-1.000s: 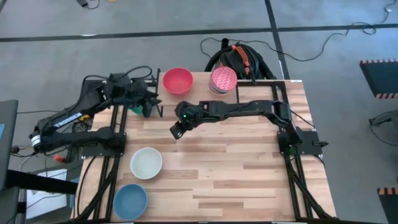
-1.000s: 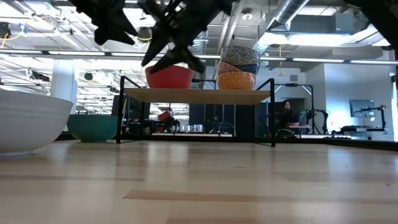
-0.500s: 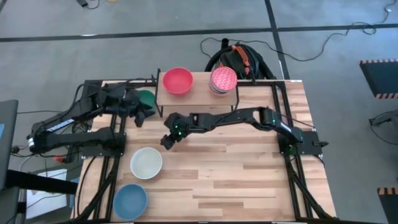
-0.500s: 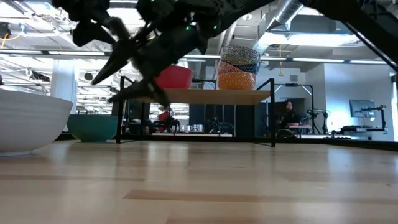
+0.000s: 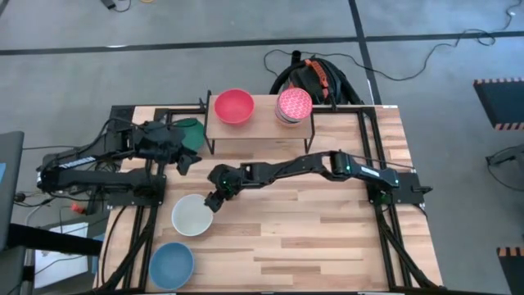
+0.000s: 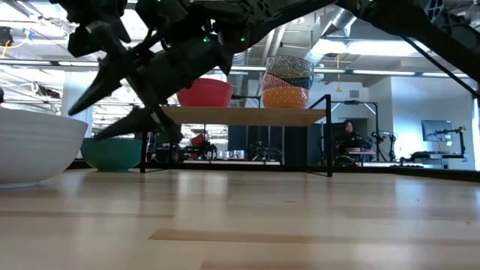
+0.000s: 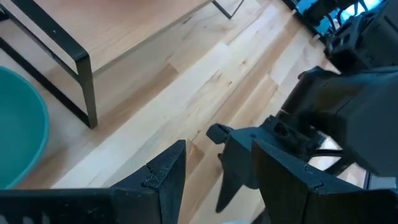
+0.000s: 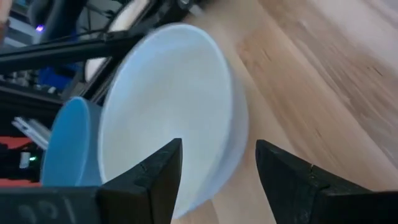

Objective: Place and stack bowls onto a shelf
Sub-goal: Stack the white bowl on top of the orange bowl on the shelf

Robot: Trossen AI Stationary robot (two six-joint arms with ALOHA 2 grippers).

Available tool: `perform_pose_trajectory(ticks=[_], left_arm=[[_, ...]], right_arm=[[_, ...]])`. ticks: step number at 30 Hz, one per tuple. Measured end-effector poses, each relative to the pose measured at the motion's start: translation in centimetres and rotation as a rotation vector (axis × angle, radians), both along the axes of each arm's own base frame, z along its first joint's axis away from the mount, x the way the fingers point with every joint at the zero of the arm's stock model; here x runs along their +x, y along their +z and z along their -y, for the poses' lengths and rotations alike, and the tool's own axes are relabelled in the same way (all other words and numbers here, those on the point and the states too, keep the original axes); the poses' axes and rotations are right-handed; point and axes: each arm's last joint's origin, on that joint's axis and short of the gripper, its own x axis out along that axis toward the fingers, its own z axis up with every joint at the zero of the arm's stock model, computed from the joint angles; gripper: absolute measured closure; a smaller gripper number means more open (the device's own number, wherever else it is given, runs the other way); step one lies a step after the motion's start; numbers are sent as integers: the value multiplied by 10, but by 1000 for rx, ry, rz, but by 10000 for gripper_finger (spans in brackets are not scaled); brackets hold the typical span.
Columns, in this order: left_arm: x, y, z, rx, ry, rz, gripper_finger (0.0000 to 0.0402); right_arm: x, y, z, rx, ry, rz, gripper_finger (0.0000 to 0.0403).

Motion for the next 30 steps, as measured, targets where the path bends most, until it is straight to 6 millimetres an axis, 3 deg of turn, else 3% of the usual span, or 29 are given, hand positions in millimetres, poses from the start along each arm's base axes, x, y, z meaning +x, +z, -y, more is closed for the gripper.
perform_pose_trajectory(ticks=[14,25,30], left_arm=[[2,0,10,26,33,-2,235],[2,1,10,68,77,2,235],[2,1,9,114,93,-6,235]], right_arm=[[-8,-11,2,-75,-66,-141,188],[-8,-11,8,-105,-47,-135,291],[-9,-12,13,-142,-21,-142,374]])
